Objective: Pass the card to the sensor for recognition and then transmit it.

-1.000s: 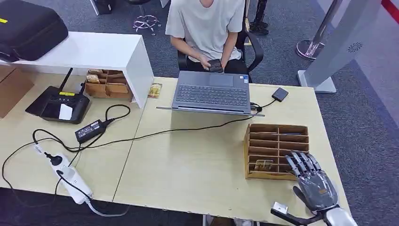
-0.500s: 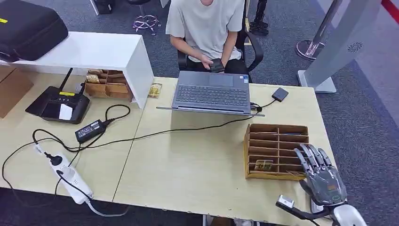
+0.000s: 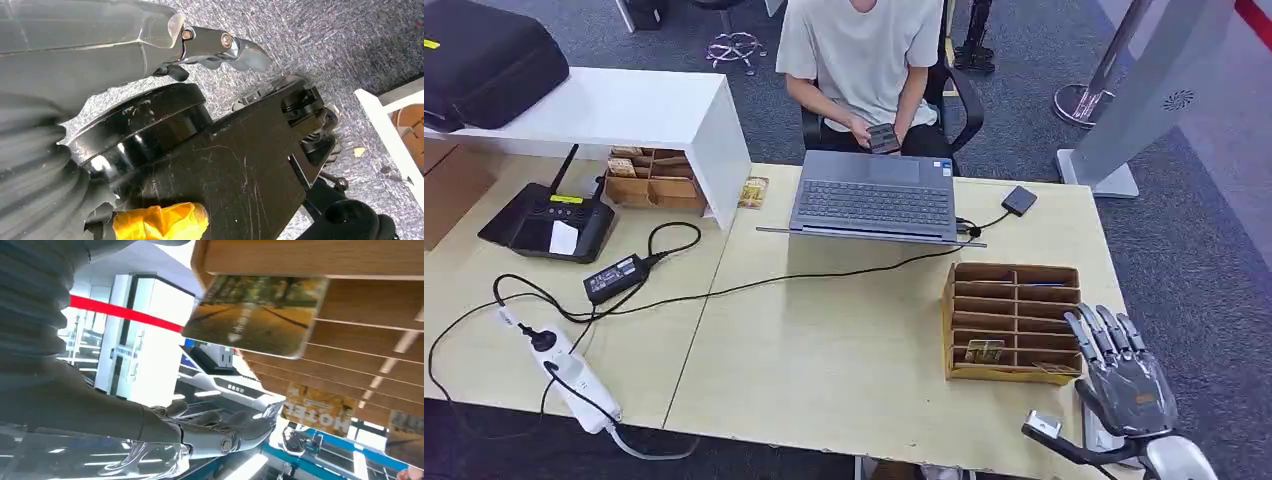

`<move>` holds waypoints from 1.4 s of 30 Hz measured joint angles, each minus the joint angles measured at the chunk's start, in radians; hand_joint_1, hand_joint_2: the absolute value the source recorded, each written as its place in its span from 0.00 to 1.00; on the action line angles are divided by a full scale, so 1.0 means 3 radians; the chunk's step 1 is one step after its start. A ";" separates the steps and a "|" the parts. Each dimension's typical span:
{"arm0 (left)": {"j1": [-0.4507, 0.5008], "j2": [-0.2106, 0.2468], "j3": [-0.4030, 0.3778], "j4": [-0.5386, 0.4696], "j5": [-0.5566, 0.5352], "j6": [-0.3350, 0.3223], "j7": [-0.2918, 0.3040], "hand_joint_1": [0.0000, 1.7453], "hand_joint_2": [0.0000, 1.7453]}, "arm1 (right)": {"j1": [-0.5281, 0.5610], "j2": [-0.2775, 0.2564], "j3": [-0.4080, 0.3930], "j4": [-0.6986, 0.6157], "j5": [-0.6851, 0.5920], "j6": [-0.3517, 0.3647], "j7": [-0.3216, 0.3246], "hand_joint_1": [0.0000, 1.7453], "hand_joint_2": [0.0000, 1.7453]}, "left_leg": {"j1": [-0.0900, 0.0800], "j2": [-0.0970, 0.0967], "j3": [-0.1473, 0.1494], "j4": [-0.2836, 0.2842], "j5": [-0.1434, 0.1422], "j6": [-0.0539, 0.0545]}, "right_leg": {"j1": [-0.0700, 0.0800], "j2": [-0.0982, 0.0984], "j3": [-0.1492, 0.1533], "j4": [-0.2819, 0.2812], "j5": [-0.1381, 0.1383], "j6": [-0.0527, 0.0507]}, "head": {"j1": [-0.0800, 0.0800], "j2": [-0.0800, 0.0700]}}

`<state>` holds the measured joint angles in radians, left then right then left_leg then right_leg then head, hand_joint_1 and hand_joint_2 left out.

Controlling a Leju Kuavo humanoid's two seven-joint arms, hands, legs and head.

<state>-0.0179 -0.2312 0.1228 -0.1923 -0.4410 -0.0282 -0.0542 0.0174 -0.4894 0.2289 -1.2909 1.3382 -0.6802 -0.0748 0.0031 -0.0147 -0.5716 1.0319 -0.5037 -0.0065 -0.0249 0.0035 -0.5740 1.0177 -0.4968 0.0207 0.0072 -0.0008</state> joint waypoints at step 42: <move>0.0005 -0.0004 0.0080 0.0000 0.0008 0.0009 -0.0001 0.00 1.00 | 0.0539 -0.0122 0.0015 -0.0656 0.0011 -0.0017 0.0094 0.00 1.00 | 0.0000 0.0001 0.0000 -0.0001 -0.0002 -0.0001 | 0.0000 0.0000 0.0001 0.0000 -0.0002 0.0002 | 0.0000 0.0000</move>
<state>-0.0166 -0.2323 0.1469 -0.1923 -0.4387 -0.0256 -0.0546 0.1792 -0.5261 0.2335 -1.4877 1.3417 -0.6851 -0.0465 0.0032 -0.0145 -0.5717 1.0318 -0.5043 -0.0067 -0.0249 0.0036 -0.5738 1.0177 -0.4975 0.0212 0.0072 -0.0008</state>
